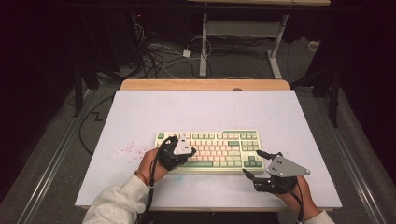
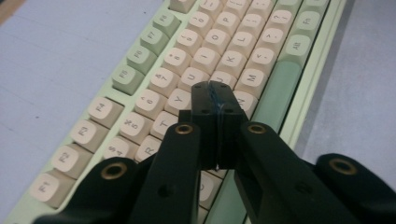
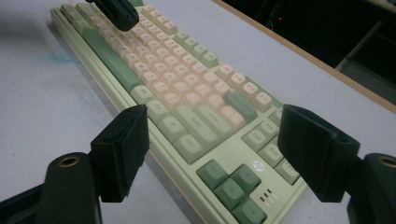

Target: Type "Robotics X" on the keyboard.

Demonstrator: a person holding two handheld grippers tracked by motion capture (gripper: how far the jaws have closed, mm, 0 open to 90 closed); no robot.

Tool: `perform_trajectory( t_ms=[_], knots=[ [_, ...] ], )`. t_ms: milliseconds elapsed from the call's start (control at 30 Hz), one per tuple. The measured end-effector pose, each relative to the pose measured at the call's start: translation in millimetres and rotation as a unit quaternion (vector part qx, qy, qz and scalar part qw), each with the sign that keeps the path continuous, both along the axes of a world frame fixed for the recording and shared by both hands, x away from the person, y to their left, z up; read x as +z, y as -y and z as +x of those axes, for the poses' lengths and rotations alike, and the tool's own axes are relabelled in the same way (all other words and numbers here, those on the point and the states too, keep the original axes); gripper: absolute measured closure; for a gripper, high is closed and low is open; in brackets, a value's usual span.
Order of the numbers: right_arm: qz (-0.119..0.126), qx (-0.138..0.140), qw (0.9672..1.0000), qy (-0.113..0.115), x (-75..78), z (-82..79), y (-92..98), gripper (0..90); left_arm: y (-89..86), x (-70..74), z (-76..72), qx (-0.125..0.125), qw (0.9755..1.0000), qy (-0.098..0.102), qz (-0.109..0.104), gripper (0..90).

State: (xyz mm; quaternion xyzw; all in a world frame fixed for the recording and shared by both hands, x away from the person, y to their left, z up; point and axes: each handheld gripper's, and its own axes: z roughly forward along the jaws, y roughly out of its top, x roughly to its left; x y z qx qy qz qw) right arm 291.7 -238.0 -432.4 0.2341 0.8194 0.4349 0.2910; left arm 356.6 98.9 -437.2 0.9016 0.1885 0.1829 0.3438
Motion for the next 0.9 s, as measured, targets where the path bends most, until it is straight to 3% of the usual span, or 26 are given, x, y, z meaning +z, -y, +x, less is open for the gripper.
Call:
perform_trajectory(
  t_ms=[100,200,267,333,400,533,600,733,900],
  knots=[
    [0.001,-0.001,1.0000,0.000,0.4,0.2,0.5,26.4,-3.9,1.8,-2.1,0.004,0.9999,0.008,-0.007,82.4],
    [0.002,-0.002,1.0000,0.001,0.8,0.1,1.0,26.7,-7.3,2.6,-3.7,0.006,0.9998,0.015,-0.012,76.8],
    [0.002,-0.002,1.0000,0.001,1.0,0.4,1.4,27.6,-8.6,3.5,-5.0,0.009,0.9996,0.025,-0.009,65.6],
    [0.004,-0.003,1.0000,0.001,1.3,0.6,1.8,28.5,-10.5,4.1,-6.4,0.004,0.9995,0.029,-0.012,63.5],
    [0.004,-0.004,1.0000,0.001,1.6,0.9,2.1,29.0,-11.3,4.3,-8.1,0.007,0.9993,0.037,-0.006,54.1],
    [0.006,-0.004,1.0000,0.000,2.2,1.1,2.9,33.9,-14.7,5.1,-10.5,0.006,0.9987,0.047,-0.018,42.8],
    [0.007,-0.002,1.0000,0.000,2.8,1.3,3.5,40.4,-15.3,4.7,-11.7,0.014,0.9981,0.057,-0.017,33.1],
    [0.011,0.008,0.9999,-0.006,3.9,1.2,4.9,61.7,-18.4,4.2,-13.7,0.019,0.9975,0.064,-0.023,22.7],
    [0.006,0.016,0.9998,-0.015,6.1,1.7,6.5,85.4,-26.0,4.7,-18.8,0.022,0.9959,0.082,-0.031,19.2]
  ],
)
